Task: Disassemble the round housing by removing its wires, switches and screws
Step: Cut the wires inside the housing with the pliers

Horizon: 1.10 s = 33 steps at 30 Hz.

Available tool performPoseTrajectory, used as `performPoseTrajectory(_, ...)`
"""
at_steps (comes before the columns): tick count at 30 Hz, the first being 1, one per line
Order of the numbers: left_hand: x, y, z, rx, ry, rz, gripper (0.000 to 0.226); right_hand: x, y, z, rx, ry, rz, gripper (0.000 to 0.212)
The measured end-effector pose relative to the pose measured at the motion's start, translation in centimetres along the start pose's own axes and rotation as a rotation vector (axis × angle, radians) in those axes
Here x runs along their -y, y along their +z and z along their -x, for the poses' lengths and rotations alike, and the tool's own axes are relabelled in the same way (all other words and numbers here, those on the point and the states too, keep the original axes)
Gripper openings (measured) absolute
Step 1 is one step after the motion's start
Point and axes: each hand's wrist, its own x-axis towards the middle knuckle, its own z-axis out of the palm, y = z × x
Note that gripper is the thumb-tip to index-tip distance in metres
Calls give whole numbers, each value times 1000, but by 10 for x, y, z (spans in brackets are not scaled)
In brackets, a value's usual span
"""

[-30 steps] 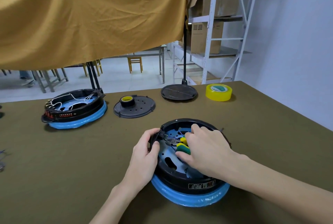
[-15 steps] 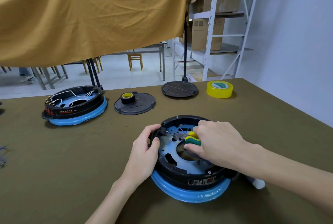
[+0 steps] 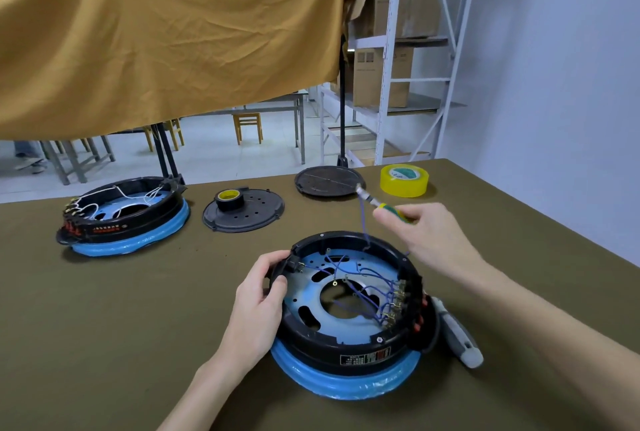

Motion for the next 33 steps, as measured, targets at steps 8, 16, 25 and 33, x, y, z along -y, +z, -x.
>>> performPoseTrajectory(8, -2, 1, 1, -14, 21, -5, 39, -36, -48, -31, -54, 241, 5, 75)
performPoseTrajectory(16, -3, 2, 0, -5, 7, 0, 40, -74, -34, -18, 88, 355, 512, 54)
performPoseTrajectory(25, -5, 2, 0, -5, -13, -7, 39, -105, -13, 1, 53, 326, 837, 55)
performPoseTrajectory(33, -7, 3, 3, -12, -18, -72, 41, -105, 1, 11, 47, 338, 1027, 52)
